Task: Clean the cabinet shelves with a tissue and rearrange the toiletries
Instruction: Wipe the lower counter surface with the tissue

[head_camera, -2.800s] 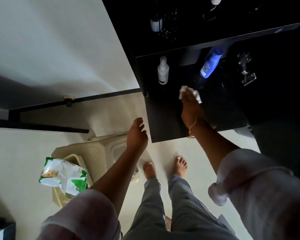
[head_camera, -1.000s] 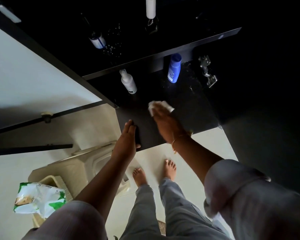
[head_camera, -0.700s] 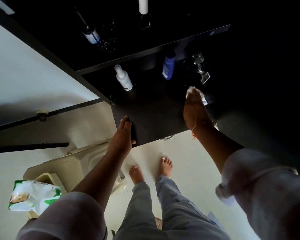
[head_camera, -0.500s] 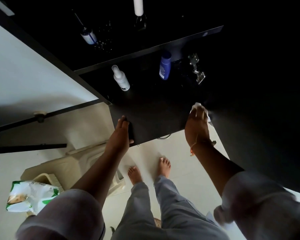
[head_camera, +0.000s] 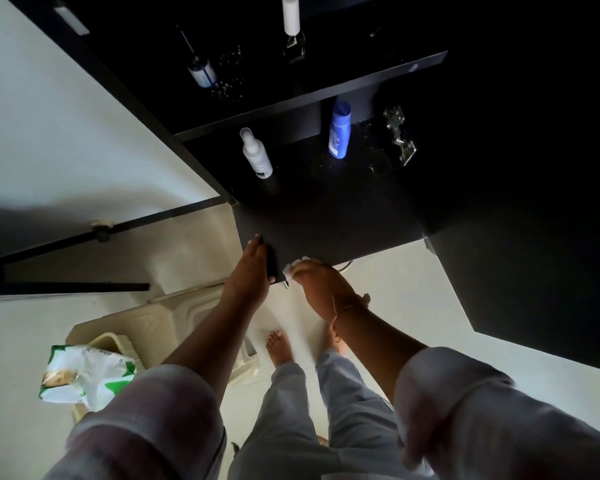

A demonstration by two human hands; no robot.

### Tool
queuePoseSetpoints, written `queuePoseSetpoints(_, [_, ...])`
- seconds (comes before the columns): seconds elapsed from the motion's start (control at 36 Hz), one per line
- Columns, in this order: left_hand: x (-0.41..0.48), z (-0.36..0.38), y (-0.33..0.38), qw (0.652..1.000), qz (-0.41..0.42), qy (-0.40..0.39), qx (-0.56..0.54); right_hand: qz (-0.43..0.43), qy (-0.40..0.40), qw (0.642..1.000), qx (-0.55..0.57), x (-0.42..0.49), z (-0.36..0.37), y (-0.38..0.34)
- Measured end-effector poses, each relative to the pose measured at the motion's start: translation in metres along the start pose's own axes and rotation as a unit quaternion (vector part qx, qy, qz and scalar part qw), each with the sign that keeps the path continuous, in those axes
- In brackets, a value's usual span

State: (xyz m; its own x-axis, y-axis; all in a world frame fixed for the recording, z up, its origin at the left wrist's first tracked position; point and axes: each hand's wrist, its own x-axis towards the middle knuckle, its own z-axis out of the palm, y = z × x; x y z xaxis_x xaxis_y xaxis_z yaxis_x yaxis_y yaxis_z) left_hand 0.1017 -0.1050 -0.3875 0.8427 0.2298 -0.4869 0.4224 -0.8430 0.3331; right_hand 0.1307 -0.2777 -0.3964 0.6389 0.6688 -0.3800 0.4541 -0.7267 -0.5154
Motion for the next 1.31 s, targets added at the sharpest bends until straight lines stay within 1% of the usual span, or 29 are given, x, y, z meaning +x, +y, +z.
queuePoseSetpoints(0.03, [-0.010, 0.000, 0.002, 1.000, 0.007, -0.002, 0.011, -0.017, -0.003, 1.000, 0.006, -0.004, 0.003, 0.000])
queuePoseSetpoints(0.06, [-0.017, 0.003, 0.000, 1.000, 0.010, -0.006, 0.017, -0.007, -0.005, 1.000, 0.029, -0.008, 0.002, 0.001])
queuePoseSetpoints(0.11, [-0.037, 0.006, 0.001, 0.999, 0.009, -0.034, 0.026, 0.041, -0.001, 0.996, 0.074, -0.016, -0.005, 0.005])
queuePoseSetpoints(0.14, [-0.045, 0.005, 0.001, 0.998, 0.009, -0.045, 0.033, 0.055, 0.013, 0.995, 0.077, -0.021, -0.009, 0.006])
queuePoseSetpoints(0.19, [-0.055, 0.002, 0.001, 0.998, -0.002, -0.057, 0.016, 0.086, 0.031, 0.990, 0.106, -0.032, -0.018, 0.006])
queuePoseSetpoints(0.31, [-0.076, -0.010, 0.011, 0.999, 0.012, -0.046, 0.004, 0.131, 0.069, 0.979, 0.137, -0.051, -0.042, 0.000])
queuePoseSetpoints(0.36, [-0.083, -0.021, 0.018, 0.999, 0.024, -0.025, 0.000, 0.159, 0.084, 0.971, 0.159, -0.059, -0.052, -0.007])
queuePoseSetpoints(0.44, [-0.089, -0.042, 0.028, 0.999, 0.045, 0.010, -0.003, 0.187, 0.087, 0.971, 0.120, -0.067, -0.069, -0.017])
queuePoseSetpoints(0.5, [-0.090, -0.058, 0.033, 0.997, 0.064, 0.043, 0.003, 0.200, 0.103, 0.969, 0.102, -0.073, -0.081, -0.028])
queuePoseSetpoints(0.61, [-0.099, -0.092, 0.039, 0.988, 0.095, 0.120, 0.015, 0.160, 0.181, 0.965, 0.105, -0.081, -0.104, -0.058])
queuePoseSetpoints(0.72, [-0.111, -0.122, 0.037, 0.978, 0.119, 0.173, 0.010, 0.137, 0.233, 0.958, 0.090, -0.084, -0.125, -0.090])
queuePoseSetpoints(0.81, [-0.120, -0.140, 0.033, 0.967, 0.146, 0.210, 0.018, 0.110, 0.295, 0.942, 0.113, -0.087, -0.140, -0.115])
queuePoseSetpoints(0.92, [-0.133, -0.157, 0.032, 0.949, 0.171, 0.262, 0.029, 0.079, 0.374, 0.918, 0.105, -0.097, -0.158, -0.142])
queuePoseSetpoints(1.0, [-0.141, -0.167, 0.034, 0.937, 0.189, 0.293, 0.026, 0.063, 0.406, 0.907, 0.092, -0.107, -0.166, -0.155])
queuePoseSetpoints(1.14, [-0.154, -0.182, 0.044, 0.920, 0.211, 0.329, 0.015, 0.070, 0.432, 0.889, 0.138, -0.126, -0.179, -0.168])
queuePoseSetpoints(1.22, [-0.157, -0.189, 0.052, 0.913, 0.214, 0.346, 0.023, 0.060, 0.447, 0.889, 0.077, -0.137, -0.186, -0.171])
queuePoseSetpoints(1.31, [-0.161, -0.198, 0.063, 0.899, 0.222, 0.377, 0.019, 0.052, 0.460, 0.884, 0.059, -0.143, -0.197, -0.172])
